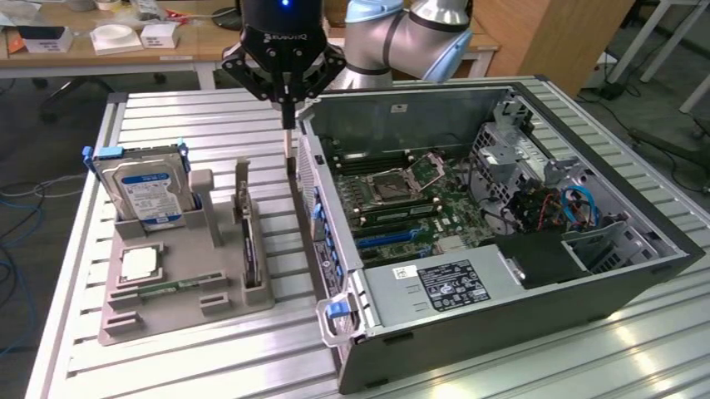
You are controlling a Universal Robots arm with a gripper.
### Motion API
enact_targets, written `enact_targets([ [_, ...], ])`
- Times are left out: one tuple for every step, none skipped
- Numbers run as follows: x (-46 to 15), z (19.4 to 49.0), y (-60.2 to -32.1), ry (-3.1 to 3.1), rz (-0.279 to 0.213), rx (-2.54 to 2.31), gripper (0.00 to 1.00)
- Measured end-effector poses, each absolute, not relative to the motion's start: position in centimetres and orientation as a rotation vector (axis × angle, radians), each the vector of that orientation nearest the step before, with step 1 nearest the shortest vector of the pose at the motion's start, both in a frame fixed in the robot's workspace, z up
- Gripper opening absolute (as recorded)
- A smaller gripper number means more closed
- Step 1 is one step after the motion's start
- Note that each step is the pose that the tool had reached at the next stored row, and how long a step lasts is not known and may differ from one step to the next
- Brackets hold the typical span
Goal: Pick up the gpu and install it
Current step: 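Reach for the gpu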
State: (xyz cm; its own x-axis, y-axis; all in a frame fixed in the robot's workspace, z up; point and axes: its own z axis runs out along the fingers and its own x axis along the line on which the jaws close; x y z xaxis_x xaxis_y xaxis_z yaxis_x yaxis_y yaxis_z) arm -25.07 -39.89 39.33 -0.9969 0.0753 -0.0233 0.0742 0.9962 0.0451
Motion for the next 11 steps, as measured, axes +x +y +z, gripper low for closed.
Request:
enact_targets([
  [-25.2,39.3,-39.9,3.114,0.069,0.117,0.10],
  [-25.3,39.3,-39.9,3.114,0.069,0.117,0.10],
  [-25.4,39.3,-39.9,3.114,0.069,0.117,0.10],
  [-25.6,39.3,-39.9,3.114,0.069,0.117,0.10],
  [-25.7,39.3,-39.9,3.114,0.069,0.117,0.10],
  [-25.8,39.3,-39.9,3.114,0.069,0.117,0.10],
  [-25.9,39.3,-39.9,3.114,0.069,0.117,0.10],
  [-26.0,39.3,-39.9,3.114,0.069,0.117,0.10],
  [-26.2,39.3,-39.9,3.114,0.069,0.117,0.10],
  [-26.3,39.3,-39.9,3.114,0.069,0.117,0.10],
  [-26.4,39.3,-39.9,3.114,0.069,0.117,0.10],
])
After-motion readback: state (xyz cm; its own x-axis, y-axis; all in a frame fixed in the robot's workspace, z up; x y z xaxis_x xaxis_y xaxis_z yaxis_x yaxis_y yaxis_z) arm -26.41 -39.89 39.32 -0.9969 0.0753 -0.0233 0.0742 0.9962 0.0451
